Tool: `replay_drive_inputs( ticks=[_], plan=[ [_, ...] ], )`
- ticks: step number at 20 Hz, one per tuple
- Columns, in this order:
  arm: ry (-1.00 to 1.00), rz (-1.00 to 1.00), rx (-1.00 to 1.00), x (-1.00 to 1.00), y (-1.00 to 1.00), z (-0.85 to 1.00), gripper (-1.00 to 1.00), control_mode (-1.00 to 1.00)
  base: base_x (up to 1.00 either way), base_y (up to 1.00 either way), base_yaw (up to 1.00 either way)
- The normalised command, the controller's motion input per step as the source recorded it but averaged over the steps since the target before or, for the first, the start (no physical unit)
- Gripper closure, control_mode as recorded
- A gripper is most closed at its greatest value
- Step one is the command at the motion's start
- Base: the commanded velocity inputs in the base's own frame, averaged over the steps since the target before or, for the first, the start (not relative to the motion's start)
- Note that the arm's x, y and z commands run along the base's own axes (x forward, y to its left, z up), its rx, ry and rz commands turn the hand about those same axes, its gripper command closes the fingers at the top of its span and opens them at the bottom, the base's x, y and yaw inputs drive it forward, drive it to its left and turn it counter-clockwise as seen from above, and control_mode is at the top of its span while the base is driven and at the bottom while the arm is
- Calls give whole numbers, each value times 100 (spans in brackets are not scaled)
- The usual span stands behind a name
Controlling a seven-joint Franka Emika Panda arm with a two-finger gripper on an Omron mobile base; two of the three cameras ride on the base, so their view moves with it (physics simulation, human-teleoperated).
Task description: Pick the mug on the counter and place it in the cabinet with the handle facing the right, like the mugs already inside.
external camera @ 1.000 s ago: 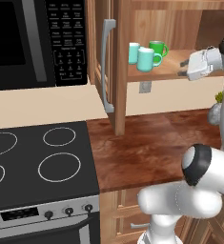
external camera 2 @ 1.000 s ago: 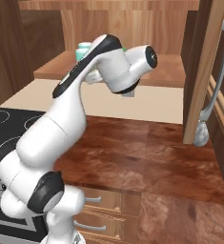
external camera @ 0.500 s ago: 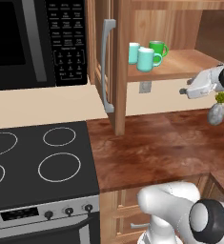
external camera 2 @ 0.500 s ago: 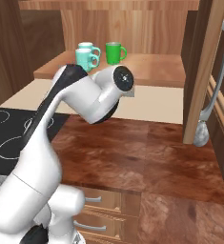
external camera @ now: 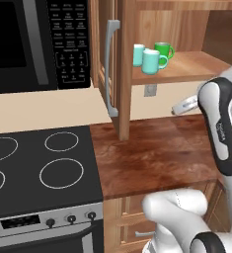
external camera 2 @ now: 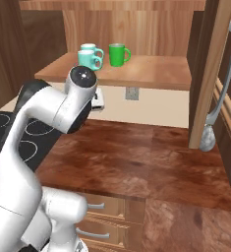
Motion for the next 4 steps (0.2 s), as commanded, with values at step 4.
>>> replay_drive_inputs(
  ticks=[4],
  plan=[
    [39, -19, 0, 1, 14, -19, -100, -100, 0, 0, 0]
  ],
)
